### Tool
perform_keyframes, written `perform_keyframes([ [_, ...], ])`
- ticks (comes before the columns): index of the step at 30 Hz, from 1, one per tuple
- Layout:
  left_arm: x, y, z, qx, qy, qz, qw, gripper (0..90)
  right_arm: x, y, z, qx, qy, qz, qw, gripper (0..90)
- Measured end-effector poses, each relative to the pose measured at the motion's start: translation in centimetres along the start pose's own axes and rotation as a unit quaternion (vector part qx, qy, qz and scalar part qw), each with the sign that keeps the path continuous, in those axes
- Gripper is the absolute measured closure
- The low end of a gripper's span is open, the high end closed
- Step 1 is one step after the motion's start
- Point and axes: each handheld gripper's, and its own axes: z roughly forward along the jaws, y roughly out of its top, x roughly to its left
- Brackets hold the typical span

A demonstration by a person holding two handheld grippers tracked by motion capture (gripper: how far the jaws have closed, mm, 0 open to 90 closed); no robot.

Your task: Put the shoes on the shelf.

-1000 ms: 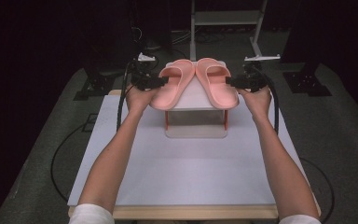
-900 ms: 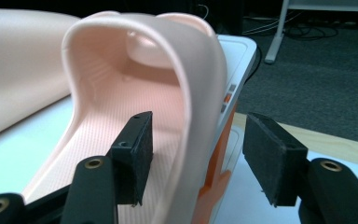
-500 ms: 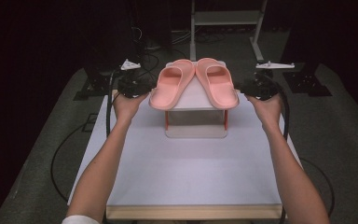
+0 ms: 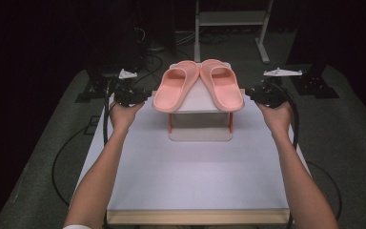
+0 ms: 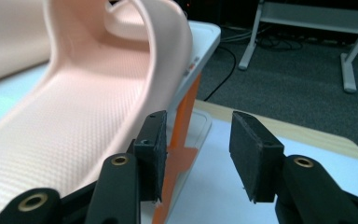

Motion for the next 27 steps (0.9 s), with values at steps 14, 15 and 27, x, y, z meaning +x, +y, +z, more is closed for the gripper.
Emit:
perform_keyframes([
  [14, -1.2, -0.1, 0.7, -0.005, -0.012, 0.009, 0.9999, 57.1, 0.4, -1.2, 0.8, 0.002, 0.014, 0.009, 0.9999, 52.9],
  [15, -1.2, -0.1, 0.7, -0.004, -0.011, 0.008, 0.9999, 57.1, 0.6, -1.2, 0.8, 0.000, 0.017, 0.008, 0.9998, 52.9],
  [27, -1.0, 0.3, 1.5, -0.009, -0.015, -0.004, 0.9998, 55.1, 1.6, 0.3, 1.9, -0.005, -0.001, 0.003, 1.0000, 50.3],
])
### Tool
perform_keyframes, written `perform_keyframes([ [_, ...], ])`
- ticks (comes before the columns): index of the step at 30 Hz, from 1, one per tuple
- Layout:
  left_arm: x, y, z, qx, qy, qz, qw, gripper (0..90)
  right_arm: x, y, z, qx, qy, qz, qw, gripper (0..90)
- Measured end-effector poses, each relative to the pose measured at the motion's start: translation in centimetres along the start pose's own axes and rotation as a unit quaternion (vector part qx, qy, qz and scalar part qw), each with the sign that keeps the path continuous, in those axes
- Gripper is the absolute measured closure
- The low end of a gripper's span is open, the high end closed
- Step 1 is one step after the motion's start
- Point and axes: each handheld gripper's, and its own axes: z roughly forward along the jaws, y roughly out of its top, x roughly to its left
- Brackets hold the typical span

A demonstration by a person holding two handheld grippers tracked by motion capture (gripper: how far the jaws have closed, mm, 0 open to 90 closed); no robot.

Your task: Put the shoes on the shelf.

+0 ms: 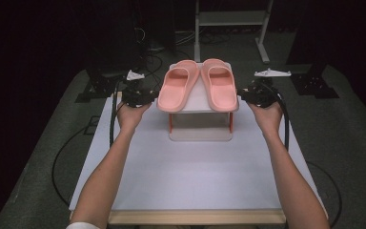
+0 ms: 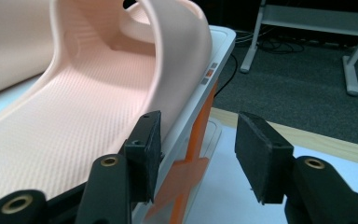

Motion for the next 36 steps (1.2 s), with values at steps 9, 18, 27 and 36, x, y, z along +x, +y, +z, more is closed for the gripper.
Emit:
perform_keyframes([
  [9, -1.1, 0.4, 0.6, -0.004, -0.010, 0.009, 0.9999, 54.5, 0.2, 0.3, 0.6, 0.001, 0.001, -0.002, 1.0000, 49.8],
  [18, -1.4, 0.9, 1.5, -0.004, -0.006, 0.012, 0.9999, 53.2, 0.2, 0.7, 1.4, -0.001, -0.004, 0.002, 1.0000, 48.2],
  [27, -0.9, 1.4, 2.4, -0.009, 0.003, 0.000, 1.0000, 50.7, -0.2, 0.8, 2.5, 0.000, -0.020, 0.007, 0.9998, 44.9],
  [36, -1.3, 1.5, 3.2, -0.013, -0.007, -0.005, 0.9999, 52.1, 0.2, 1.3, 3.2, 0.000, -0.019, 0.008, 0.9998, 45.4],
])
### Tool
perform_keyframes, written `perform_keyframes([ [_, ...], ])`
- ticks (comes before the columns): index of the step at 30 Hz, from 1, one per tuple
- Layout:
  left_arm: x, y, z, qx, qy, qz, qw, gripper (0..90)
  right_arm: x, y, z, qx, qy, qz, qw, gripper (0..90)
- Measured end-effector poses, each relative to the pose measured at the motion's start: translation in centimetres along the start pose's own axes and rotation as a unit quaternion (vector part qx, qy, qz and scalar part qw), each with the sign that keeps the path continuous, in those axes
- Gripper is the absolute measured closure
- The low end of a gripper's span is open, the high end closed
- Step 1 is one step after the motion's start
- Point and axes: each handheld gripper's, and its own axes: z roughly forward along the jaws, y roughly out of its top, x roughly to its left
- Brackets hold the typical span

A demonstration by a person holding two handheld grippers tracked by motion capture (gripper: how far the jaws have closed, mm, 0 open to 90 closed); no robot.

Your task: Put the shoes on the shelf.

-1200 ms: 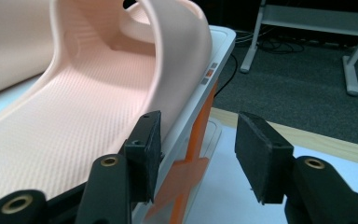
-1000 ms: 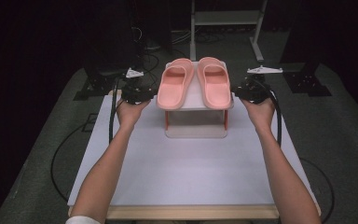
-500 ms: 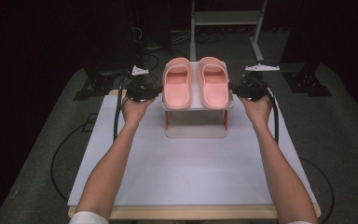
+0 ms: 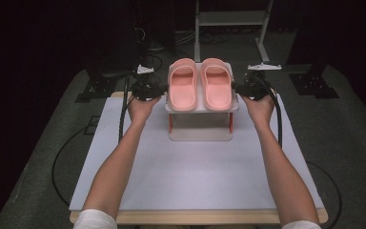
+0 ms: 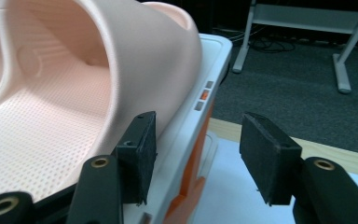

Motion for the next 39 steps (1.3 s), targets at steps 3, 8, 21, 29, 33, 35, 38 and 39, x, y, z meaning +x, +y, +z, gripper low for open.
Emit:
perform_keyframes([
  [3, -0.4, 0.0, 0.1, -0.001, 0.003, 0.008, 1.0000, 52.5, 0.3, 0.0, 0.2, 0.001, 0.000, -0.003, 1.0000, 45.5],
  [8, -0.4, 0.0, 0.2, -0.003, 0.001, 0.003, 1.0000, 52.3, 0.5, 0.0, 0.2, 0.000, -0.001, -0.005, 1.0000, 47.5],
  [21, -0.4, 0.5, 0.5, 0.008, 0.001, 0.015, 0.9999, 52.2, 0.2, -0.3, 0.2, -0.004, 0.006, 0.006, 1.0000, 45.7],
  [29, -0.3, 0.3, 0.5, 0.004, 0.005, 0.003, 1.0000, 47.8, -0.1, -0.6, 0.1, -0.001, 0.012, 0.015, 0.9998, 40.8],
  [33, -0.2, 0.0, 0.3, 0.006, 0.001, -0.005, 1.0000, 44.2, -0.4, -0.9, -0.3, -0.002, 0.020, 0.021, 0.9996, 40.1],
  [35, -0.3, 0.0, 0.2, 0.008, 0.001, -0.002, 1.0000, 43.4, -0.6, -1.0, -0.5, 0.001, 0.021, 0.023, 0.9995, 38.4],
  [38, -0.3, 0.0, 0.0, 0.012, 0.001, 0.001, 0.9999, 41.3, -1.0, -1.1, -1.0, -0.003, 0.024, 0.028, 0.9993, 38.2],
  [39, -0.4, 0.1, -0.1, 0.011, 0.001, -0.001, 0.9999, 40.9, -1.1, -1.1, -1.1, -0.005, 0.026, 0.030, 0.9992, 38.2],
])
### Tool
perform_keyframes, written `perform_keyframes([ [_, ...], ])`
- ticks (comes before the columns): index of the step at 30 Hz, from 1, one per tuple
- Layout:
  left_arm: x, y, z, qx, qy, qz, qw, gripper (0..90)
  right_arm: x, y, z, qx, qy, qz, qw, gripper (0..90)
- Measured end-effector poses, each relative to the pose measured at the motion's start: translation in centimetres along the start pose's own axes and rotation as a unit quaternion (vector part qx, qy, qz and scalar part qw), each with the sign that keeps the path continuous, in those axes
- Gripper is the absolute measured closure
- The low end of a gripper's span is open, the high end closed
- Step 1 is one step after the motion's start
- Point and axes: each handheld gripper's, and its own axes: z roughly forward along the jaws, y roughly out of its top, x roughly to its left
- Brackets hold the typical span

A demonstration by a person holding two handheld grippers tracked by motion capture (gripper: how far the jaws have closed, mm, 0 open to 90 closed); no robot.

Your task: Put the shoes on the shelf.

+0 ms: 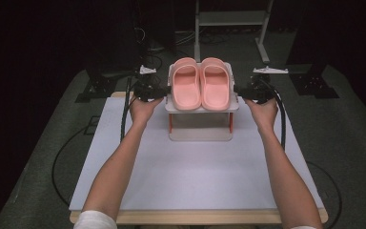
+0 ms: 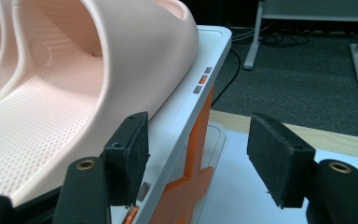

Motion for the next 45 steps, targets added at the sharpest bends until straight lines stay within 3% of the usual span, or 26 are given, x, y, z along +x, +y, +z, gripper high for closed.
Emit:
perform_keyframes([
  [10, -0.2, 0.1, -0.7, -0.007, 0.005, 0.002, 1.0000, 38.0, -0.8, -0.7, -1.3, -0.008, 0.010, 0.001, 0.9999, 36.3],
  [28, 0.5, -0.7, -1.8, -0.019, -0.017, -0.006, 0.9997, 33.3, -1.5, -0.8, -2.3, -0.002, 0.047, 0.010, 0.9989, 32.5],
  [45, 0.6, -2.2, -3.3, -0.028, -0.030, -0.005, 0.9991, 28.0, -2.9, -3.1, -3.3, 0.007, 0.048, 0.021, 0.9986, 30.8],
])
